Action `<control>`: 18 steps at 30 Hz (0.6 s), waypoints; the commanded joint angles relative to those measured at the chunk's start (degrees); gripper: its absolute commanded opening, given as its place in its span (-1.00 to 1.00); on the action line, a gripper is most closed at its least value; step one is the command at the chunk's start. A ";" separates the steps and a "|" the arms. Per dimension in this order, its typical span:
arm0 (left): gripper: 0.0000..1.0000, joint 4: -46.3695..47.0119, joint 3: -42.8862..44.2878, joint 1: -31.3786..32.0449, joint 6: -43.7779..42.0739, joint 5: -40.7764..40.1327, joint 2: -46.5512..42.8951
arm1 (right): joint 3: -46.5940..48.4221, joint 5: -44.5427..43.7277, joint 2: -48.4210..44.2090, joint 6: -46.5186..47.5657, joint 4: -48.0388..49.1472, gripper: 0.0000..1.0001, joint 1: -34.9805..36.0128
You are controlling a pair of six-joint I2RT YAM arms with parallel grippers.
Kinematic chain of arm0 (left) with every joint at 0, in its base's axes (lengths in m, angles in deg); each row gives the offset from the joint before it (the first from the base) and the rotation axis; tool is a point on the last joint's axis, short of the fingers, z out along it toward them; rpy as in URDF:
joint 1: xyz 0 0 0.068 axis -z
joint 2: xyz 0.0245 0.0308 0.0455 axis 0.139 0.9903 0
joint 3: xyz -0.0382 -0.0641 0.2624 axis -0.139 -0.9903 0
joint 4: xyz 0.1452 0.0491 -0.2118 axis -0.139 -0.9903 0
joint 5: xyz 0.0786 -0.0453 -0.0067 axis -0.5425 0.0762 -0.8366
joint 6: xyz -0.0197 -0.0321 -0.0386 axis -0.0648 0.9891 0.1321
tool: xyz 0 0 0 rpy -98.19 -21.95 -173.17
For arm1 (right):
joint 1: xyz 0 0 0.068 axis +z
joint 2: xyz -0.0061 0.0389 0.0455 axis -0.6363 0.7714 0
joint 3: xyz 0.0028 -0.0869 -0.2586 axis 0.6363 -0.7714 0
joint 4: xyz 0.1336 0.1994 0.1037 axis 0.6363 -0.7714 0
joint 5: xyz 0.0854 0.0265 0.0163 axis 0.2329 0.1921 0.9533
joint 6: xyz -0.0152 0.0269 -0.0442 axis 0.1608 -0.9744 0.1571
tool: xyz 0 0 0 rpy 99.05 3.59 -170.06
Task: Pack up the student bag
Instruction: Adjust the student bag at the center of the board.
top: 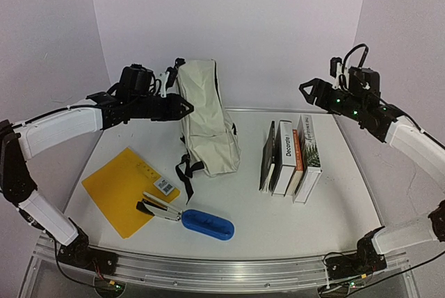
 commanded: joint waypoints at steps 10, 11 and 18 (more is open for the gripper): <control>-0.98 -8.54 10.56 -12.34 -10.21 9.18 1.13 | 6.06 2.48 9.33 7.74 1.44 0.51 14.47; -0.98 -9.04 10.91 -13.07 -11.45 9.58 1.34 | 6.89 1.50 11.32 8.28 1.61 0.50 16.37; -0.97 -11.02 12.72 -17.44 -15.25 12.26 3.21 | 11.42 4.55 24.32 9.04 8.85 0.34 24.13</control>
